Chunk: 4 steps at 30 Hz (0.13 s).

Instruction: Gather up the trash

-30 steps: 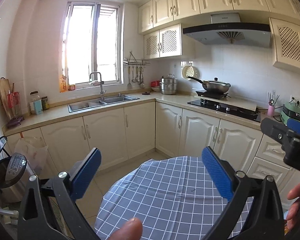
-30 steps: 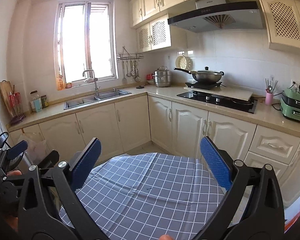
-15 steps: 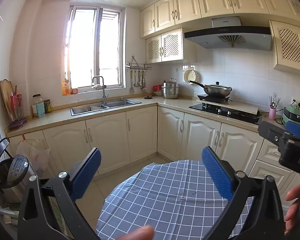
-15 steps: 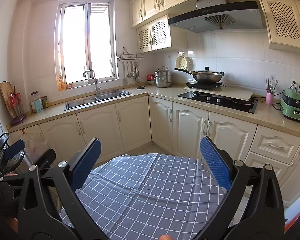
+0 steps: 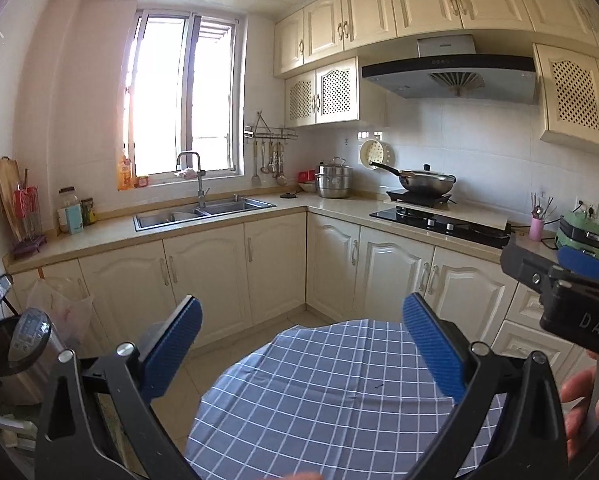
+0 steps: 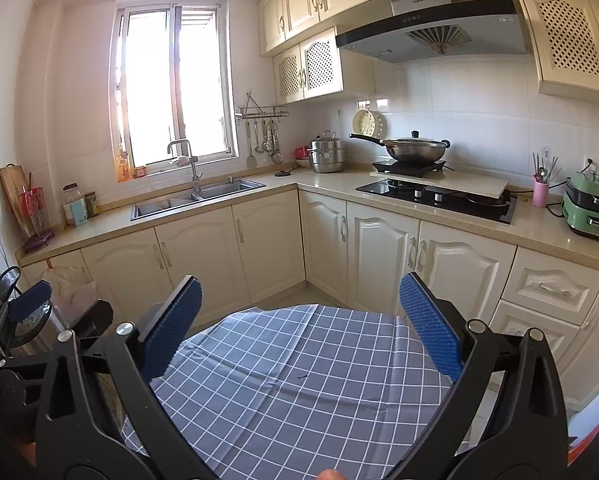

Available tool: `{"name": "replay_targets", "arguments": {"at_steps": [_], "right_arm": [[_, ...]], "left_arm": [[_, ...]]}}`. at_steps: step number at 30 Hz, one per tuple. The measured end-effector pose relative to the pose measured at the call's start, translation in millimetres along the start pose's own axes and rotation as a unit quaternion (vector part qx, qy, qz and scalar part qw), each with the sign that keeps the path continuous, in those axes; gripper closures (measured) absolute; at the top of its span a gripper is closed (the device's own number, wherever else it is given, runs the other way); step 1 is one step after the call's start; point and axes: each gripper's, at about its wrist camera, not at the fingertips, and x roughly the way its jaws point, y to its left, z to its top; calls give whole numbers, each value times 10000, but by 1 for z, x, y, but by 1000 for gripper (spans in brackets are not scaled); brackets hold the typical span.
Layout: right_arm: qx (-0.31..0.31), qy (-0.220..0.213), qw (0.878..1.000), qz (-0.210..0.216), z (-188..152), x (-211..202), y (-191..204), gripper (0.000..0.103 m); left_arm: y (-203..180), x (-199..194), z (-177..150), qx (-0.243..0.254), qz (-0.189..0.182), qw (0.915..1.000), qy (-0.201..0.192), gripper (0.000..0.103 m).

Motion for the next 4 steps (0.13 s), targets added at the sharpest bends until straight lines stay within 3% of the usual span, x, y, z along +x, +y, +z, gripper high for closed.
{"name": "replay_targets", "arguments": {"at_steps": [4], "right_arm": [[9,6,10000,13,0,2,-2,6]], "left_arm": [[0,0,0,-6,75,10000,-10,5]]}}
